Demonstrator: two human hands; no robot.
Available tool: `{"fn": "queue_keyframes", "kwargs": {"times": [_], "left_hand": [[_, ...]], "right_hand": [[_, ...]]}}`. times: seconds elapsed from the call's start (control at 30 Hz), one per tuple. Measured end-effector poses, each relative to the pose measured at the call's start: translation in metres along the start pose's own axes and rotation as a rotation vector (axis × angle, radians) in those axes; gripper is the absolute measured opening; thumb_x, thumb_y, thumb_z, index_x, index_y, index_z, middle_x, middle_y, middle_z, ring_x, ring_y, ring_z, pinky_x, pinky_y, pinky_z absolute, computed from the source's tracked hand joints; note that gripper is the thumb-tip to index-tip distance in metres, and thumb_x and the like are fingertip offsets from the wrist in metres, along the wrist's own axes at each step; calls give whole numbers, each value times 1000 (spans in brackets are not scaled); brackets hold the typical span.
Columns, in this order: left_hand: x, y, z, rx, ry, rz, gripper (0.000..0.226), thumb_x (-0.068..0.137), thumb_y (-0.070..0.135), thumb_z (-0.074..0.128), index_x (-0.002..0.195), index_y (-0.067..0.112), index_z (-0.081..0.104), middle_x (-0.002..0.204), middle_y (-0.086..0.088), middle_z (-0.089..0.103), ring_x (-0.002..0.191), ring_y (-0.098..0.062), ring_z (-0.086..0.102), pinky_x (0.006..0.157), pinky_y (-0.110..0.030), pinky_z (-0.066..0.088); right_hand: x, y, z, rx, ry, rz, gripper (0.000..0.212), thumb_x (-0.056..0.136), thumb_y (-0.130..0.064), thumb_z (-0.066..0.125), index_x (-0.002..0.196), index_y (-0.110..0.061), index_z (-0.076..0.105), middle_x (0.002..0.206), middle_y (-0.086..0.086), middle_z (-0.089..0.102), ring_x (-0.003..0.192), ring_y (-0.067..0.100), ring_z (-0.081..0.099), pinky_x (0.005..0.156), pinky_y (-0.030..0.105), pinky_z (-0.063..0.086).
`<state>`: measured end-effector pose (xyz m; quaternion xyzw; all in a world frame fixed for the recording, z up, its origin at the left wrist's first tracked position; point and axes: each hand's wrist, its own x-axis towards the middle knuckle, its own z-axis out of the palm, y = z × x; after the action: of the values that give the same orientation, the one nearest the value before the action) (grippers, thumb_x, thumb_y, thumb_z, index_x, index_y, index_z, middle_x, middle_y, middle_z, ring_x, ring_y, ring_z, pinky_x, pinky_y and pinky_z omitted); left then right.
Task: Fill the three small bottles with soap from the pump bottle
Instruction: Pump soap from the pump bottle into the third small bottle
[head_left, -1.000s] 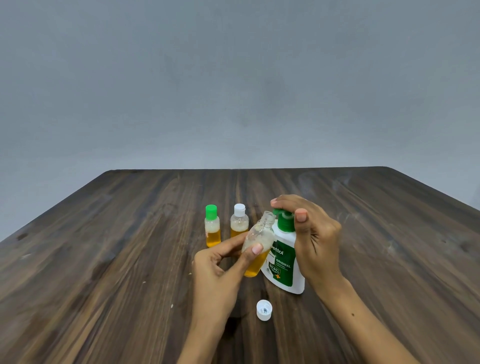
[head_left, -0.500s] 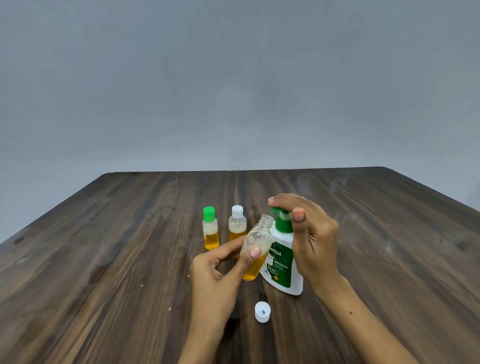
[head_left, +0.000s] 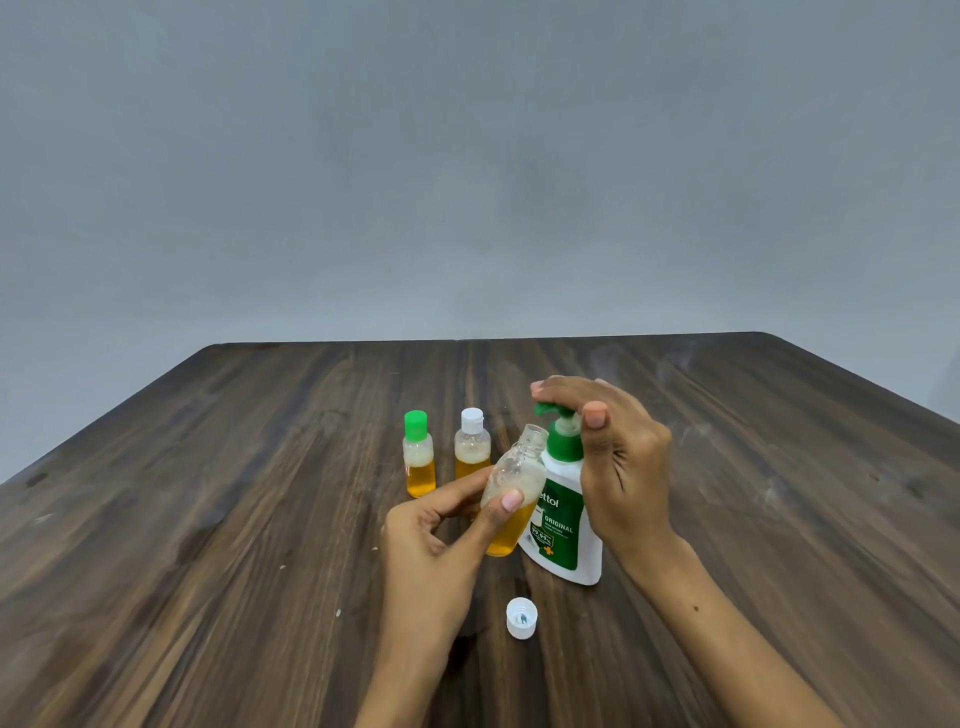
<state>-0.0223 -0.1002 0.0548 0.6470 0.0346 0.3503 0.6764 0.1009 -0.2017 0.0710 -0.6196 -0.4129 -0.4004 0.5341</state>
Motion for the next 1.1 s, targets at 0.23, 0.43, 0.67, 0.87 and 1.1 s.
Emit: {"fn": "queue_keyframes", "kwargs": {"times": [0.23,0.43,0.67,0.87,1.1], "left_hand": [[1,-1,-2,16,17,-3,24,72,24,74,95,21,77,92,8,77,94,-8,72,76,-17,55],[1,-2,-4,26,20,-14,25,72,26,74,97,22,77,93,8,77,96,-9,72,80,-20,54],[2,-4,-5,32,16,-14,26,73,25,74,98,21,77,95,9,77,97,-8,71,83,-19,55],[2,-2,-3,30,9,-6,24,73,25,74,96,22,77,94,10,77,96,-6,71,80,-17,54],[2,-1,-3,32,12,1,23,72,25,73,95,23,77,92,10,77,95,-6,71,79,-16,53]], "right_hand": [[-11,3,0,-10,1,21,64,104,-47,24,95,-8,74,100,-3,72,100,9,66,80,44,54],[-2,0,1,-15,18,-13,64,104,-47,24,95,-8,74,101,-3,72,101,14,67,84,50,52],[-10,2,2,-5,17,2,64,104,-46,24,93,-8,74,98,-3,72,99,11,67,80,46,54],[-3,1,0,-21,15,-16,64,104,-47,24,94,-9,74,100,-4,71,100,13,67,82,50,52],[-6,1,0,-15,22,-1,65,104,-47,23,93,-7,74,99,-1,73,100,14,68,82,49,53]]}}
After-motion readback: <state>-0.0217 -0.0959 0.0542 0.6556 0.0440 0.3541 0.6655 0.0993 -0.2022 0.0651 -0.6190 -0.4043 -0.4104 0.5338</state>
